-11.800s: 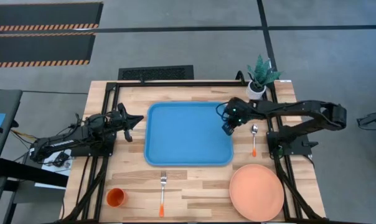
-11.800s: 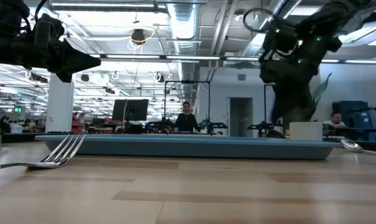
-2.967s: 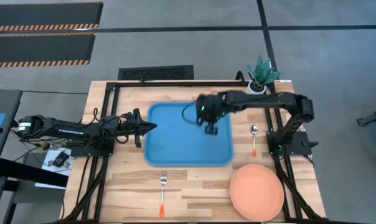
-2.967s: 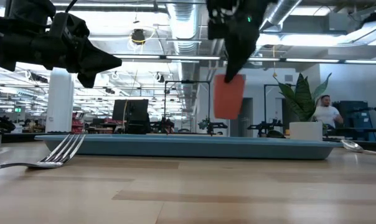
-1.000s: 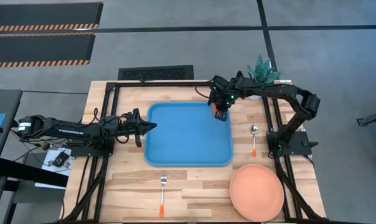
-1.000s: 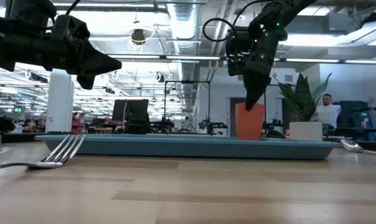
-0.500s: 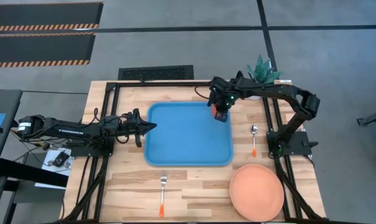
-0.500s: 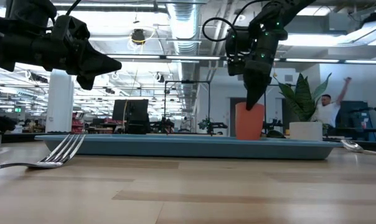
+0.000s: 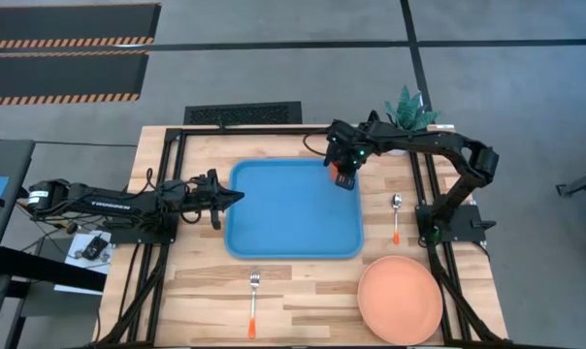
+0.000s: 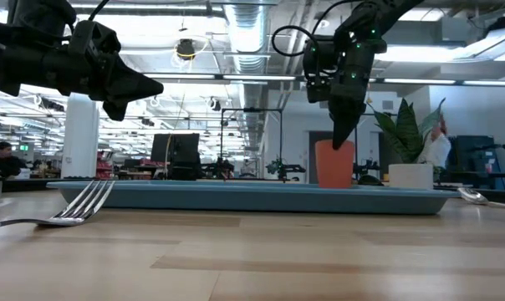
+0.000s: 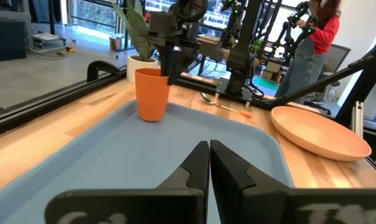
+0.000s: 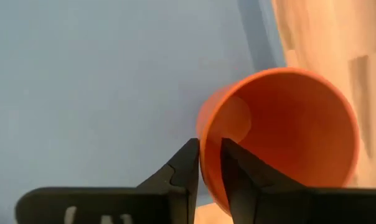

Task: Pick and place plate/cup/fork/spoon on tray
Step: Put the orange cup on the blue tray, then put the orange spoon on the blue tray

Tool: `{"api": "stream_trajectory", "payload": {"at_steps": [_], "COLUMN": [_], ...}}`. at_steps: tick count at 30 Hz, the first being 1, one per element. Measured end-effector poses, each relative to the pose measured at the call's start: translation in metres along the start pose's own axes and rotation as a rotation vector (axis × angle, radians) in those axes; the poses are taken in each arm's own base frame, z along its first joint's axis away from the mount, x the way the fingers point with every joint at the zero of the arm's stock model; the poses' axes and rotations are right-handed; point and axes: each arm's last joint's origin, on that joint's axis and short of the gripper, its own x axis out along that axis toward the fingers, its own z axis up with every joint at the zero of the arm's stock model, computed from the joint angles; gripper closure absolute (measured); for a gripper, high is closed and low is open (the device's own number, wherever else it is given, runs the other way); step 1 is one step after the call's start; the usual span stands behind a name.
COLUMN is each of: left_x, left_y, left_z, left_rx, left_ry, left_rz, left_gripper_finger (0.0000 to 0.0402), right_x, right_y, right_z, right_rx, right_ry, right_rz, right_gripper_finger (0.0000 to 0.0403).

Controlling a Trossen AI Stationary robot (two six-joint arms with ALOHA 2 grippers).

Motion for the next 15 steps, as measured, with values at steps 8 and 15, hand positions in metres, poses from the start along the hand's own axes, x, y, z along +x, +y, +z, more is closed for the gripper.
{"api": "stream_trajectory", "payload": {"at_steps": [8, 15], "left_x": [0.0000, 0.0000], "left_y": [0.0000, 0.0001], "left_z": [-0.0004, -0.0006], "left_rx": [0.000, 0.000], "left_ry": [0.004, 0.006], "left_rz": [0.000, 0.001], "left_gripper_finger": [0.0400, 0.0400], "right_x": [0.0001, 0.0003], "right_y": [0.0028, 0.0062], "right_z": [0.0004, 0.0010], "right_rx": [-0.006, -0.012], "right_ry": [0.001, 0.000], "right_rz": [0.001, 0.006], "right_gripper_finger": [0.0284, 0.0257]}}
